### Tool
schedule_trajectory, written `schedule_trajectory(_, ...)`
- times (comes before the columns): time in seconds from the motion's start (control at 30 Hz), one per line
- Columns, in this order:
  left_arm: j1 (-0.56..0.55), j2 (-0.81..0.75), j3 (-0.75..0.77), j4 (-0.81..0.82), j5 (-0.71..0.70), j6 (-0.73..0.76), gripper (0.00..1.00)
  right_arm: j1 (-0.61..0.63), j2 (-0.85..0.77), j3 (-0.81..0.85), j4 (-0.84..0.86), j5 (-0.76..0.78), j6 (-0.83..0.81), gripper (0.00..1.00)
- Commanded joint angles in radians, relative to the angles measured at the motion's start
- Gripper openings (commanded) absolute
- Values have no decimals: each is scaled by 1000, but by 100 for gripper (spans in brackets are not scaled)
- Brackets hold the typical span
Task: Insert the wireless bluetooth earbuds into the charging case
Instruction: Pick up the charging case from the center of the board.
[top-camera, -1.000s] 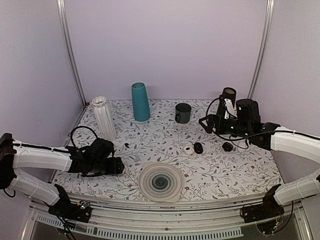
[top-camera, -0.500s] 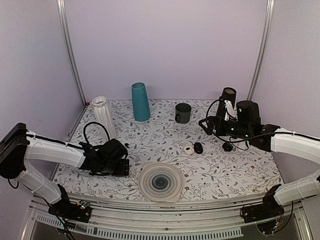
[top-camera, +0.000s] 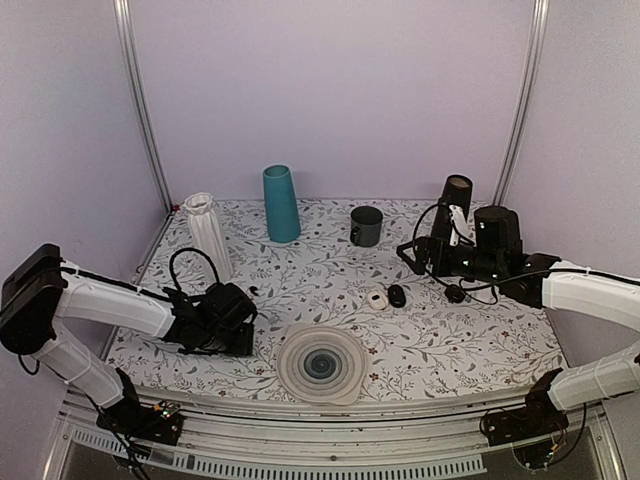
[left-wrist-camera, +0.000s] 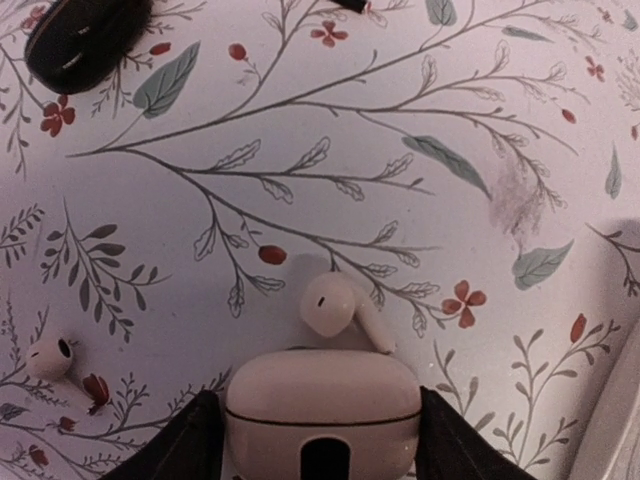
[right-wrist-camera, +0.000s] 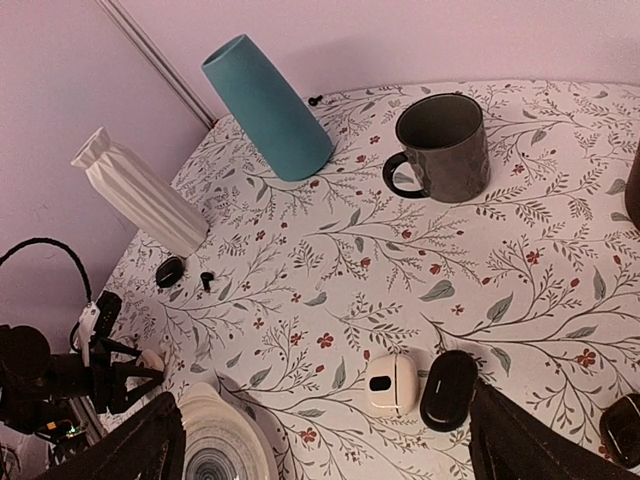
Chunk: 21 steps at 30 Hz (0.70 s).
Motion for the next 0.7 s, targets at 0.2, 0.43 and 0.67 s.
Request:
schedule_trajectory(0.2, -12, -16, -24, 64, 4, 31, 45, 10, 4, -23, 84, -86, 67, 99)
schedule_trajectory(0.43, -16, -121, -4, 104, -2, 95, 40, 60, 53, -5, 122, -105, 138, 99)
schedule_trajectory(0.67, -25, -227, -2, 281, 48, 263, 40, 139, 142, 68, 133, -121, 188, 99)
